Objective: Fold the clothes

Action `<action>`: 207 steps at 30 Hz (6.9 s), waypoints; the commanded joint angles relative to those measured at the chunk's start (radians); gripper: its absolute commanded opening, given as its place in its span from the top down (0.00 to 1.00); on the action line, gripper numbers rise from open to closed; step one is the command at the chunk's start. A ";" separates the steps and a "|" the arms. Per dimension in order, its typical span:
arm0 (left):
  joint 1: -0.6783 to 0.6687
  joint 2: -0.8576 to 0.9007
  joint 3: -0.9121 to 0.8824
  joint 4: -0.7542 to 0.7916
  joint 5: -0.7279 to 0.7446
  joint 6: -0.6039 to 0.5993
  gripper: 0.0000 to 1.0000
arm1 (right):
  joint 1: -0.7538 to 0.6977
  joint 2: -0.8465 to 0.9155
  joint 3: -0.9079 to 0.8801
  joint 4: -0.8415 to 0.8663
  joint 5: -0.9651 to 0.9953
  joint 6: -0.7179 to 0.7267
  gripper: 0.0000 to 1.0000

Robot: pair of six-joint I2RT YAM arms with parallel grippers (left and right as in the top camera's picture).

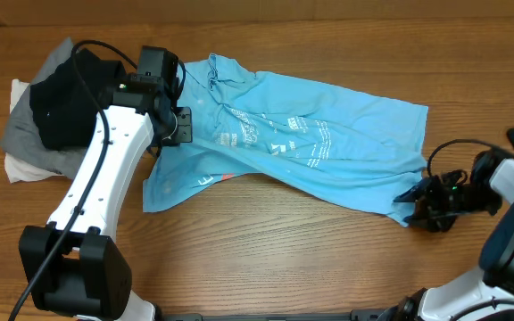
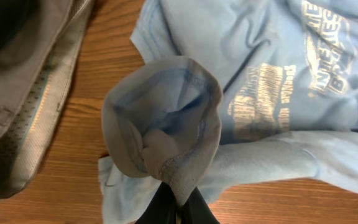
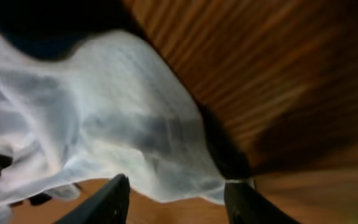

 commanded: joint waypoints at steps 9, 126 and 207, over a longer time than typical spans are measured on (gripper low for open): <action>0.006 -0.060 0.106 -0.079 0.033 0.035 0.96 | 0.013 -0.051 0.118 -0.039 -0.008 -0.044 0.96; -0.018 -0.291 0.935 -0.461 0.067 0.256 0.96 | -0.082 -0.317 1.363 -0.672 -0.121 -0.053 0.96; -0.061 0.245 0.533 -0.479 0.394 0.345 0.72 | 0.018 0.057 0.724 -0.299 0.243 -0.088 0.68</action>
